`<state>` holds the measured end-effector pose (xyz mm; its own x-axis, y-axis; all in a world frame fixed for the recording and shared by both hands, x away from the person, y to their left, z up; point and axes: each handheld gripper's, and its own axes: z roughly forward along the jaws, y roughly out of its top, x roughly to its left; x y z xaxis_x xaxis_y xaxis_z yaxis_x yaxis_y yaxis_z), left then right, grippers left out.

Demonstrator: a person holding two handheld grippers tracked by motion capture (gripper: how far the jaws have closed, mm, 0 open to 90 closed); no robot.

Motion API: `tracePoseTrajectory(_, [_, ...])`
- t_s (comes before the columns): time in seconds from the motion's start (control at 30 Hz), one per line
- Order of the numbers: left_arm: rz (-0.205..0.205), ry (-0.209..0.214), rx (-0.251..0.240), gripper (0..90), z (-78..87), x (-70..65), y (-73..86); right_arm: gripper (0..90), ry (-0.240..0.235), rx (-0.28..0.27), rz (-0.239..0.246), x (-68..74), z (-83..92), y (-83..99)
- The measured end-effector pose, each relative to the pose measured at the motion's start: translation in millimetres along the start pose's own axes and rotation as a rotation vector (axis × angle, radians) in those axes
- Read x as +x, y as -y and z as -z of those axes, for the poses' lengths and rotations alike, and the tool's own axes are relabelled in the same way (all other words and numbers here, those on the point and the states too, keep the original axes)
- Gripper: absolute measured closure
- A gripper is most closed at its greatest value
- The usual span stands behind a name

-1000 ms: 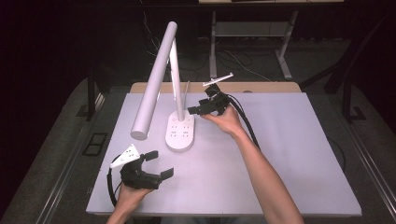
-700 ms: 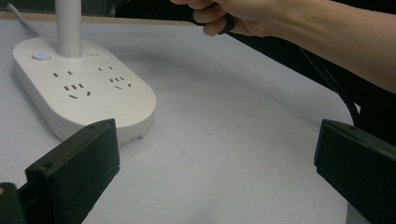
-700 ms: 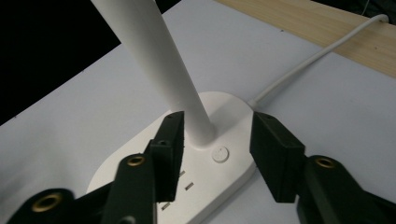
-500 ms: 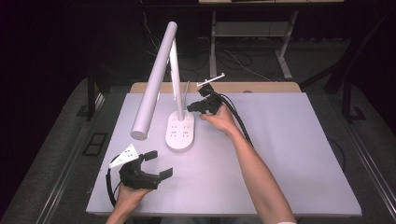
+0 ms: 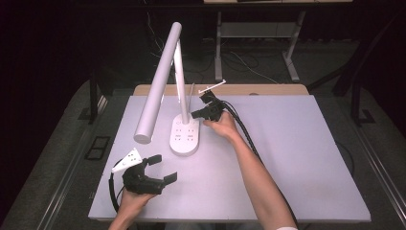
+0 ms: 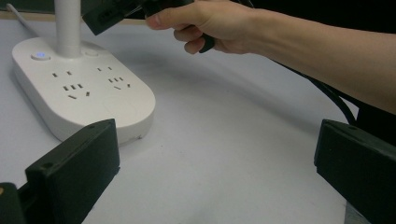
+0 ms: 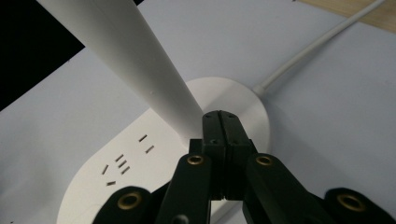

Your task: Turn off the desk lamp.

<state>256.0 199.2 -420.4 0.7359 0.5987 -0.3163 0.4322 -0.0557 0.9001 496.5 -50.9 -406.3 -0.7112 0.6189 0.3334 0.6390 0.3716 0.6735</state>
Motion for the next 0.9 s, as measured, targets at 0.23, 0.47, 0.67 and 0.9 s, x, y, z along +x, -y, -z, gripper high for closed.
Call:
tracePoseTrajectory(0.23, [-0.004, 0.0, 0.0, 0.0, 0.7, 0.3, -0.1, 90.0, 0.009, 0.032, 0.001, 0.8, -12.9, 4.4])
tracePoseTrajectory(0.47, [-0.004, -0.003, 0.004, 0.0, 0.7, -0.6, -0.2, 90.0, 0.017, 0.041, -0.001, -0.2, -14.9, 6.7])
tracePoseTrajectory(0.67, [-0.007, 0.004, 0.0, 0.0, 0.0, -1.5, -0.6, 90.0, 0.051, 0.043, 0.016, 5.7, -16.8, 7.3])
tracePoseTrajectory(0.9, [-0.001, 0.005, 0.001, 0.0, 0.1, 0.3, -0.2, 90.0, 0.086, 0.046, 0.041, 10.0, -15.8, 5.5])
